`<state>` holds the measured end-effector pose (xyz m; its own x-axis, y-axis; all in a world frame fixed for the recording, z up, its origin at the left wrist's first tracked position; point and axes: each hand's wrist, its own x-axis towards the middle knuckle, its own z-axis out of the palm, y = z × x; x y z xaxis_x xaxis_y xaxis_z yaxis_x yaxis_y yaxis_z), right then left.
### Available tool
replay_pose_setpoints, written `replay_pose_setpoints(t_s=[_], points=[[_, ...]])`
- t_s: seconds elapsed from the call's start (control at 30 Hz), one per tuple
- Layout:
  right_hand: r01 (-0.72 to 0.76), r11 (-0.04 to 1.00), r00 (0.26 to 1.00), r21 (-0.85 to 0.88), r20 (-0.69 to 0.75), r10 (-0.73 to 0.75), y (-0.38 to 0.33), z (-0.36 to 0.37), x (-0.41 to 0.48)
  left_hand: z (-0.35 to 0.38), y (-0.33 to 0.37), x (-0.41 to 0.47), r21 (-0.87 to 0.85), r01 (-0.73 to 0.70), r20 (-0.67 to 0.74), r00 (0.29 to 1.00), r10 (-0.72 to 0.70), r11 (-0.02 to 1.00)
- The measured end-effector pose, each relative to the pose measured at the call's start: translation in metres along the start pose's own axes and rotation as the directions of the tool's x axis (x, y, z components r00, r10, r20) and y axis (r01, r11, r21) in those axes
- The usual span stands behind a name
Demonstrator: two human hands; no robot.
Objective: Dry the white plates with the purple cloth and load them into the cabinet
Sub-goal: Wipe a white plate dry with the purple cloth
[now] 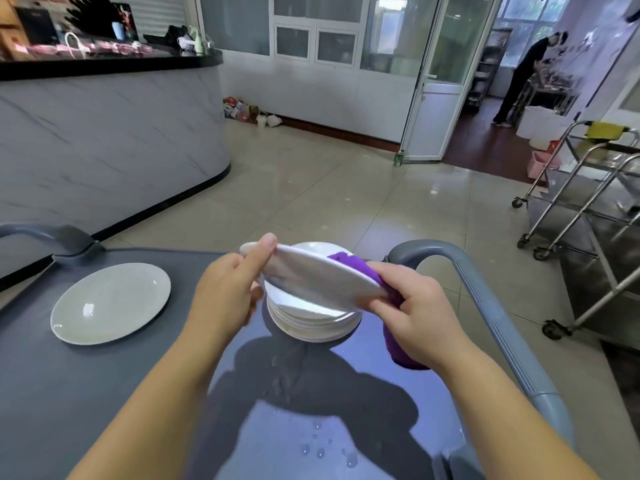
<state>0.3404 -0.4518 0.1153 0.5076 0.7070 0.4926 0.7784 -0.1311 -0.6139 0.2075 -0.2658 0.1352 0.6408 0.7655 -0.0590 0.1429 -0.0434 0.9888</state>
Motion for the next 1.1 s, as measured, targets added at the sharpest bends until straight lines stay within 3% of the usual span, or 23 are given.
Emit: replay_pose_setpoints(t_s=[0.1,0.17,0.2,0.27,0.33,0.5,0.63,0.77,0.87,1.03,1.1], points=[[-0.129,0.944,0.991,0.303,0.058,0.117,-0.006,-0.011,0.001,-0.007,-0.009,0.004,0.136,-0.287,-0.168,0.937,0.308,0.948],[-0.162,0.902,0.987,0.401,0.076,0.143,-0.01,-0.014,0.003,-0.011,-0.011,0.004,0.248,-0.4,-0.133,0.888,0.44,0.883],[-0.177,0.882,0.984,0.436,0.082,0.156,-0.011,-0.015,0.004,-0.012,-0.009,0.004,0.303,-0.429,-0.043,0.886,0.462,0.851],[-0.21,0.846,0.978,0.491,0.1,0.185,-0.013,-0.014,0.006,-0.015,-0.004,0.005,0.386,-0.439,0.169,0.898,0.406,0.811],[-0.249,0.816,0.968,0.522,0.117,0.221,-0.014,-0.014,0.007,-0.015,-0.003,0.007,0.429,-0.42,0.232,0.907,0.352,0.8],[-0.357,0.726,0.92,0.588,0.088,0.381,-0.006,-0.008,0.007,-0.011,-0.009,0.003,0.301,-0.378,0.136,0.926,0.354,0.875],[-0.334,0.683,0.882,0.65,-0.041,0.47,-0.002,-0.005,0.009,-0.009,-0.01,0.002,0.304,-0.333,0.081,0.943,0.324,0.893],[-0.188,0.82,0.82,0.541,-0.373,0.434,-0.003,-0.012,0.017,-0.011,-0.011,0.005,0.303,-0.255,-0.016,0.962,0.273,0.918],[-0.107,0.875,0.789,0.472,-0.495,0.363,-0.01,-0.026,0.026,-0.01,-0.012,0.008,0.337,-0.214,-0.075,0.965,0.253,0.917],[-0.155,0.681,0.85,0.716,-0.255,0.461,-0.031,-0.026,0.05,-0.001,-0.015,0.006,0.358,-0.215,-0.058,0.966,0.251,0.909],[-0.169,0.724,0.864,0.669,-0.252,0.435,-0.037,-0.012,0.058,0.003,-0.014,0.004,0.324,-0.207,-0.022,0.974,0.226,0.923]])
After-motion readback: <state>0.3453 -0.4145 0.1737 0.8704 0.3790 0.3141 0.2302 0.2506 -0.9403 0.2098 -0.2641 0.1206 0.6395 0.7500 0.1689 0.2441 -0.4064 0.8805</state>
